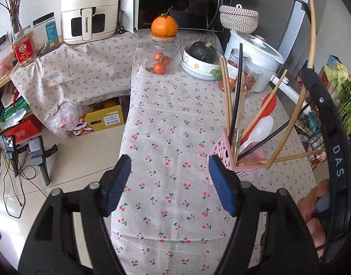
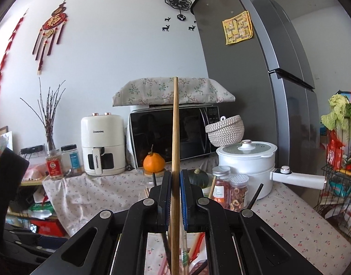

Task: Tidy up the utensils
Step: 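Lower the black chopstick into the pink basket and open the left tool, then lower the wooden chopstick into the pink basket and open the right tool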

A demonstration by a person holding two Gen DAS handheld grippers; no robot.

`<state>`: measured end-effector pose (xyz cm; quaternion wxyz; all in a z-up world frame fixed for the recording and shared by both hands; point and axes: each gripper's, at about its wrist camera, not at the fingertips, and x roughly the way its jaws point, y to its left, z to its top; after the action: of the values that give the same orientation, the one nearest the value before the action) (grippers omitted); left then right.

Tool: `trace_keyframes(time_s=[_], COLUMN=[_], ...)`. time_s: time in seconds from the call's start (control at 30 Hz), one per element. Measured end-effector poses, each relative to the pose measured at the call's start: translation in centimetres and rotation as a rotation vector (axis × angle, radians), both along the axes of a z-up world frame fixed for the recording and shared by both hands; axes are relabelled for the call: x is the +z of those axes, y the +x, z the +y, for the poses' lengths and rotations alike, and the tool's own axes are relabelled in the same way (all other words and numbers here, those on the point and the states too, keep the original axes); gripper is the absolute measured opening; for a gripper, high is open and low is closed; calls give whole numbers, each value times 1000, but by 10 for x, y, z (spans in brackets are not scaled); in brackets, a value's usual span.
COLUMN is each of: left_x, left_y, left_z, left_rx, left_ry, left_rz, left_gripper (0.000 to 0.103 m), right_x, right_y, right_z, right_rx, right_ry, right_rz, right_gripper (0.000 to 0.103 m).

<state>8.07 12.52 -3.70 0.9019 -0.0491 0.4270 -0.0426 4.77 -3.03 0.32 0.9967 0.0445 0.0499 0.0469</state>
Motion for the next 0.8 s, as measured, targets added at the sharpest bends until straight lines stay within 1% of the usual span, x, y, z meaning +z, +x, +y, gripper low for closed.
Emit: trace_keyframes(time_s=[0.2, 0.43, 0.53, 0.67, 0.8], left_x=[-5, -4, -3, -5, -4], left_y=[4, 3, 3, 3, 1], left_z=[9, 6, 6, 6, 8], left_rx=[14, 8, 15, 20, 25], left_ry=[-5, 7, 6, -9, -18], left_rz=[15, 5, -2, 8, 6], left_gripper=[72, 72, 75, 75, 75], right_x=[-17, -35, -36, -35, -30], right_y=[7, 13, 11, 11, 12], right_z=[8, 5, 5, 3, -8], right_rx=[-80, -133, -133, -113, -85], right_ry=[-50, -46, -48, -46, 6], right_rz=[-15, 24, 32, 43, 54], right_gripper=[8, 8, 8, 7, 7])
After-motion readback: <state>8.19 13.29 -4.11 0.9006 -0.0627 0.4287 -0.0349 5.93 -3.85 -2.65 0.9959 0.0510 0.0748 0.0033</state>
